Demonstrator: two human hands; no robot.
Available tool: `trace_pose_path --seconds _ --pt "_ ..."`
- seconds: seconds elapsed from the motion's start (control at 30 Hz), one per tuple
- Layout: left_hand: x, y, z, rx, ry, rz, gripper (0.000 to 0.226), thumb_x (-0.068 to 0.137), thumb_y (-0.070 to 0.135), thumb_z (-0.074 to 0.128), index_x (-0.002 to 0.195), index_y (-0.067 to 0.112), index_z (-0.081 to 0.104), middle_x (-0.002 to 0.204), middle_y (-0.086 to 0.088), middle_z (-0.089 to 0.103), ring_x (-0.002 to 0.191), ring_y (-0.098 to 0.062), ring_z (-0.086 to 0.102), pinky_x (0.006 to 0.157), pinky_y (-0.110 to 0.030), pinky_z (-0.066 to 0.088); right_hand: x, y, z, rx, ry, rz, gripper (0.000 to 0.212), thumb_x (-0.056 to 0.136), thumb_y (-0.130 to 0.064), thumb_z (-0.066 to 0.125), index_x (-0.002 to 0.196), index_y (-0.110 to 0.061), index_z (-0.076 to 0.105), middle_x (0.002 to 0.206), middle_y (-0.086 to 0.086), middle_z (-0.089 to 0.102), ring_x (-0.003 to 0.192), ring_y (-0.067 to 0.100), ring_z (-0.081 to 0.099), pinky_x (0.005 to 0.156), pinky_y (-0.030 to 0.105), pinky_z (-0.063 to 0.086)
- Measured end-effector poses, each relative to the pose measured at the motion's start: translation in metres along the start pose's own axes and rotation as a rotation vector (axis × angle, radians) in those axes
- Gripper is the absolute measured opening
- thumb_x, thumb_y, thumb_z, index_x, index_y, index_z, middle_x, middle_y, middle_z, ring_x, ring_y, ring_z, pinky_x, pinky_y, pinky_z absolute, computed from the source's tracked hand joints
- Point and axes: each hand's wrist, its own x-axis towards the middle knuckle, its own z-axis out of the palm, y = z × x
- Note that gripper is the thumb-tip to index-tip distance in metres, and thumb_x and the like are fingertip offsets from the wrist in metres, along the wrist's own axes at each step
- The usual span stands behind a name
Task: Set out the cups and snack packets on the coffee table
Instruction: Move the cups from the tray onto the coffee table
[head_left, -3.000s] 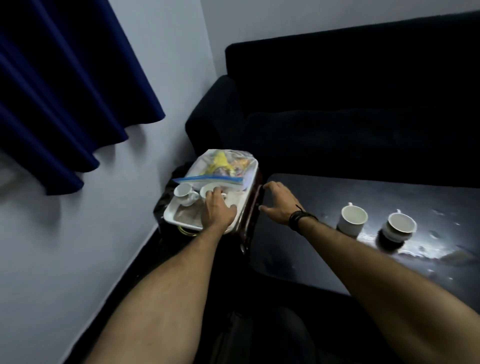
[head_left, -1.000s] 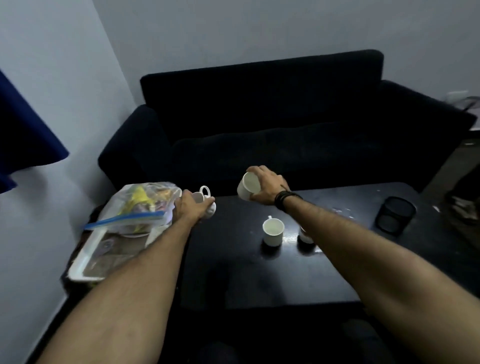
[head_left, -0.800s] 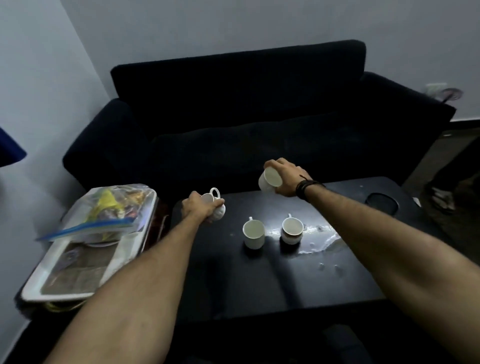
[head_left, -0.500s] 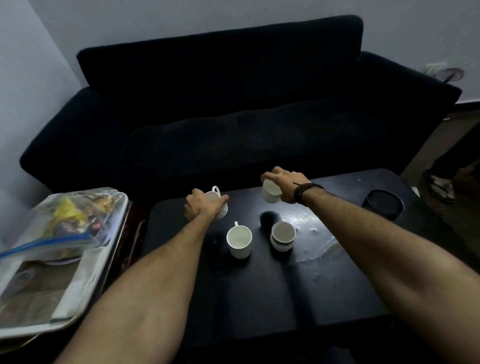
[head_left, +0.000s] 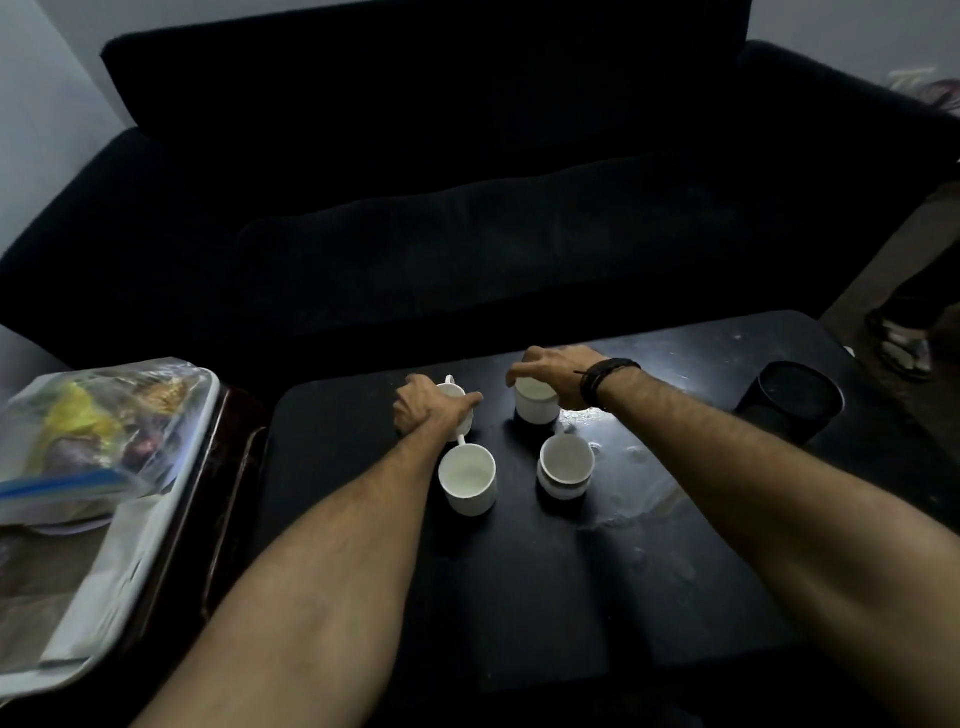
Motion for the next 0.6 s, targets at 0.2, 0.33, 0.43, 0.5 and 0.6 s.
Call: trace_pose_path --seconds 0.2,0.33,0.43,0.5,0.6 --pt "-0.008 -0.002 -0.008 0.005 -0.096 -0.011 0.093 0.042 0.072 0.08 0.113 0.016 0.06 0.118 -0.009 0.064 0.111 -0.028 0.063 0.08 -0.033 0.052 -0.008 0.005 0.01 0.514 0.176 0.141 0.097 0.068 -0.024 0.074 0.149 -0.04 0.023 0.15 0.003 0.035 0.128 0.028 0.05 0.088 0.037 0.05" --pt "-0.012 -0.014 -0.022 -0.052 -0.184 0.031 0.063 0.042 0.055 0.083 0.096 0.027 0.065 0.097 -0.001 0.072 0.08 -0.02 0.072 0.076 -0.037 0.061 -0.012 -0.009 0.016 0.851 0.348 0.402 0.11 0.057 -0.056 0.084 0.147 -0.019 0.032 0.143 0.011 0.048 0.129 0.03 0.05 0.102 0.043 0.047" --pt "-0.015 -0.022 -0.024 -0.122 -0.184 0.09 0.057 0.046 0.046 0.082 0.099 0.031 0.067 0.102 0.001 0.07 0.091 -0.02 0.069 0.083 -0.039 0.059 -0.01 -0.018 0.021 0.879 0.298 0.494 0.093 0.056 -0.05 0.088 0.131 -0.014 0.048 0.127 0.01 0.061 0.116 0.03 0.058 0.092 0.038 0.051" --pt "-0.017 -0.024 -0.022 -0.111 -0.147 0.116 0.056 0.047 0.05 0.081 0.098 0.03 0.067 0.102 0.003 0.068 0.096 -0.021 0.066 0.086 -0.038 0.056 -0.01 -0.02 0.024 0.919 0.311 0.534 0.077 0.057 -0.042 0.089 0.121 -0.014 0.056 0.118 0.009 0.065 0.108 0.028 0.062 0.084 0.033 0.052" --pt "-0.02 -0.024 -0.018 -0.094 -0.098 0.136 0.058 0.046 0.058 0.081 0.093 0.026 0.067 0.097 0.002 0.069 0.093 -0.023 0.066 0.077 -0.034 0.055 -0.012 -0.021 0.026 0.959 0.328 0.545 0.07 0.058 -0.036 0.09 0.119 -0.016 0.062 0.115 0.007 0.068 0.102 0.024 0.064 0.079 0.029 0.051"
